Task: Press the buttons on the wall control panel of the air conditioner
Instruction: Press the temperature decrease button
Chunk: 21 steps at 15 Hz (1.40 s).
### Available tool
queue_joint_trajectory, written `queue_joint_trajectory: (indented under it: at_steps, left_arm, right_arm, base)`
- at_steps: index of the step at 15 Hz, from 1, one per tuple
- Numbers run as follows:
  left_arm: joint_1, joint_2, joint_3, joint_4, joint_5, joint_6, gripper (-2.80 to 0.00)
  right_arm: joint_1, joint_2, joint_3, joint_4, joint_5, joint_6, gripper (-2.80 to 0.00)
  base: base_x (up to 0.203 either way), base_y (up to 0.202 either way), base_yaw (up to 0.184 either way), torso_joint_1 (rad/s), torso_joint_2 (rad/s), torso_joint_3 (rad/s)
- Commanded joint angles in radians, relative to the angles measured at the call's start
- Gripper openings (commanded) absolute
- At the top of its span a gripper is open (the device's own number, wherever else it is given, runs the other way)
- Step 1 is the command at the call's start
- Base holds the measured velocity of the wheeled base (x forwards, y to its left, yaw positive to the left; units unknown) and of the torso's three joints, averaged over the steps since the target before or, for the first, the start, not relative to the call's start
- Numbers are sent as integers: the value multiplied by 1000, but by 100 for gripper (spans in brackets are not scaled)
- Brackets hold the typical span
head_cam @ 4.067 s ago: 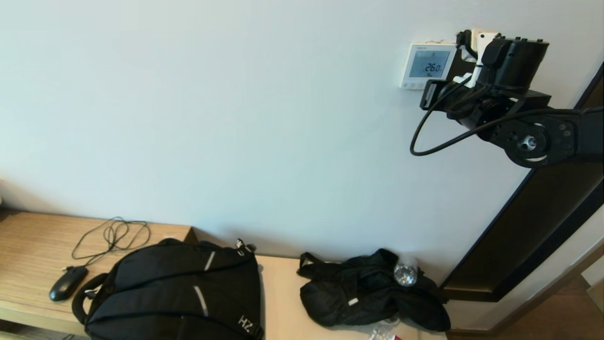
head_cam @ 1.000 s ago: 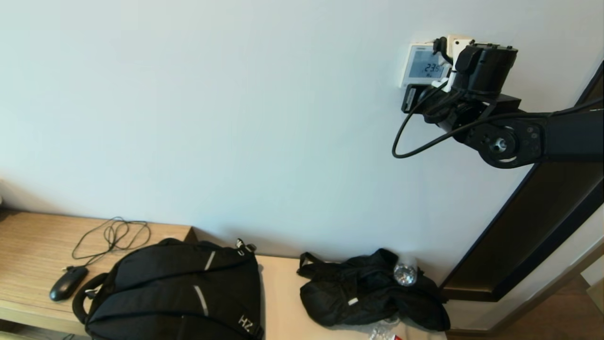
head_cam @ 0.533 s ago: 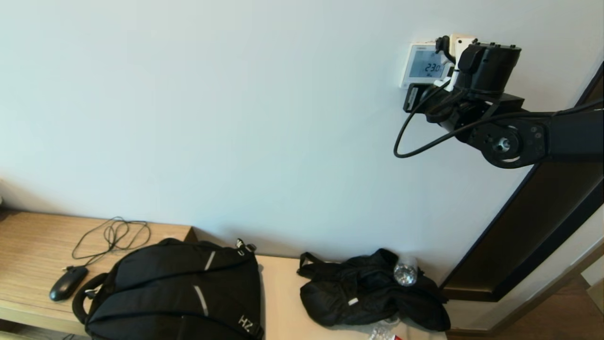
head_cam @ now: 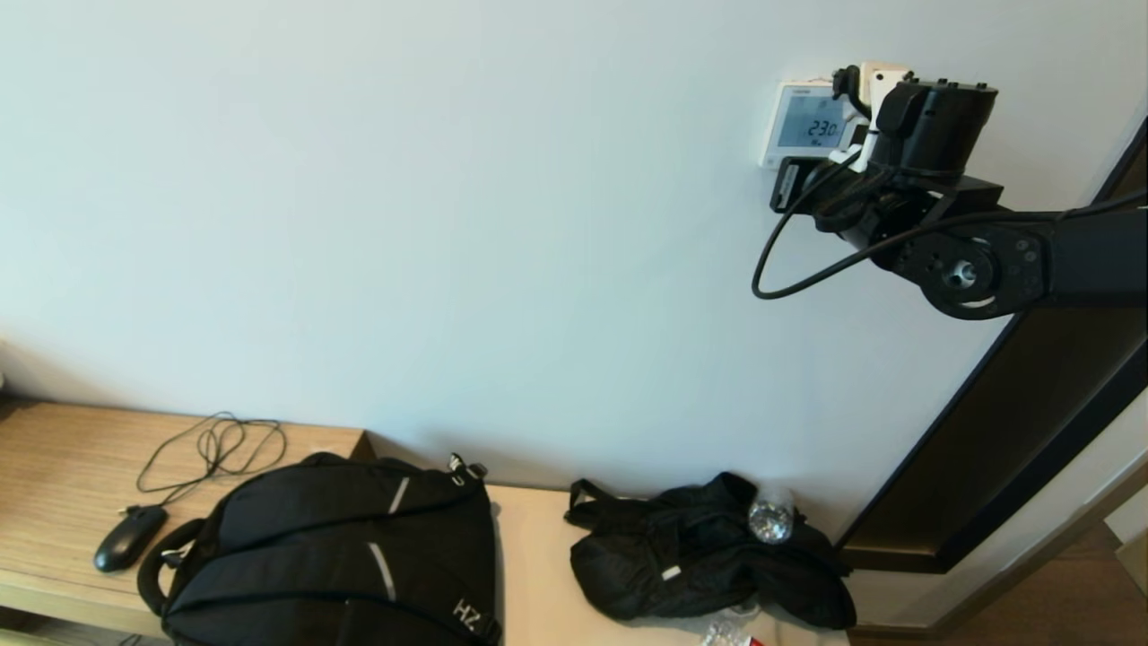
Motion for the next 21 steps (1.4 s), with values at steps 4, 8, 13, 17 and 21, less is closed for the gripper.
queue_joint_trajectory:
  at_steps: [4, 8, 13, 17, 21]
  left_arm:
    - [1, 0, 0, 0, 1, -1, -280]
    - [0, 0, 0, 0, 1, -1, -280]
    - [0, 0, 0, 0, 1, -1, -280]
    - [0, 0, 0, 0, 1, -1, -280]
    - [0, 0, 0, 0, 1, -1, -280]
  right_arm:
    - [0, 11, -2, -3, -1, 0, -280]
    - [-1, 18, -3, -1, 1, 3, -280]
    - [-9, 18, -6, -1, 1, 4, -280]
    - [-7, 17, -6, -1, 1, 3, -280]
    - [-4, 16, 0, -1, 1, 3, -280]
  base:
    - [0, 0, 0, 0, 0, 0]
    - [0, 0, 0, 0, 0, 0]
    - [0, 0, 0, 0, 0, 0]
    - [0, 0, 0, 0, 0, 0]
    - [0, 0, 0, 0, 0, 0]
